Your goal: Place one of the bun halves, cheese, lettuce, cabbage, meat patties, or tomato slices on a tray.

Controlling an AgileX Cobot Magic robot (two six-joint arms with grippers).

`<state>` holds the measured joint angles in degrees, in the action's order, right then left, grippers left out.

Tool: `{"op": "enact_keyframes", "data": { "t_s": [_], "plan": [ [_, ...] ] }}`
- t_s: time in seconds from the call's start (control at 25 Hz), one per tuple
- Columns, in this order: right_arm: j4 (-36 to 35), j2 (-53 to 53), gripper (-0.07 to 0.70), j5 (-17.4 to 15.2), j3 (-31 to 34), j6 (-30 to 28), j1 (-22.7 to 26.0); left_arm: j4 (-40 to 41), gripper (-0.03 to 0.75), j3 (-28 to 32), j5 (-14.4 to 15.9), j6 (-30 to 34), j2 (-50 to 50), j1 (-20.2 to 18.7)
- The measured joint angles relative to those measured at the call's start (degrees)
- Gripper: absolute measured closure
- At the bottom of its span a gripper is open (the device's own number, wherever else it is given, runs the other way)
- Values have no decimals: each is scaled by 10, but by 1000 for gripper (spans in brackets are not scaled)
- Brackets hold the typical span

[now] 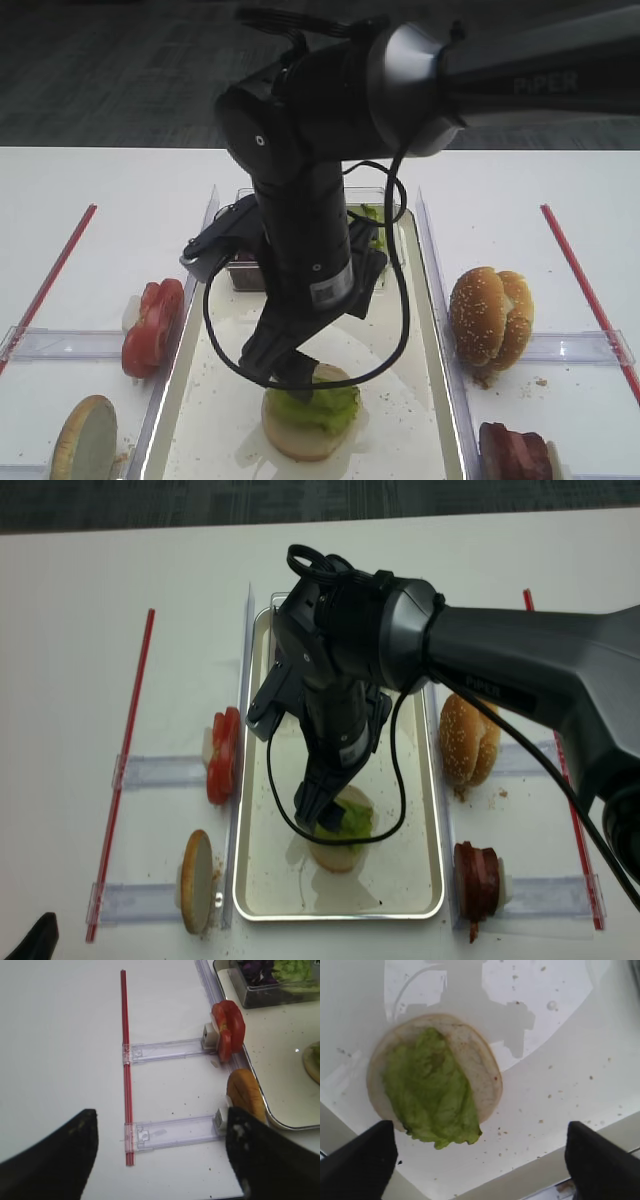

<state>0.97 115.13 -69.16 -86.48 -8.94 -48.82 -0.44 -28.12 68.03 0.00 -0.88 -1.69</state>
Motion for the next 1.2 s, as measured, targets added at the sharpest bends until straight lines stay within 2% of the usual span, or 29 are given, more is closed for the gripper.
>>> {"op": "enact_keyframes", "data": {
  "t_s": [0.4, 0.64, 0.96, 1.2],
  "plan": [
    [-4, -4, -60, -4, -66, 2, 3, 0, 224, 0, 0, 0, 0, 0],
    [-58, -4, -60, -7, -68, 2, 38, 0, 224, 0, 0, 0, 0, 0],
    [-58, -8, -58, -7, -68, 0, 60, 0, 224, 0, 0, 0, 0, 0],
    [-58, -10, -57, -8, -68, 0, 102, 0, 224, 0, 0, 0, 0, 0]
  ]
}}
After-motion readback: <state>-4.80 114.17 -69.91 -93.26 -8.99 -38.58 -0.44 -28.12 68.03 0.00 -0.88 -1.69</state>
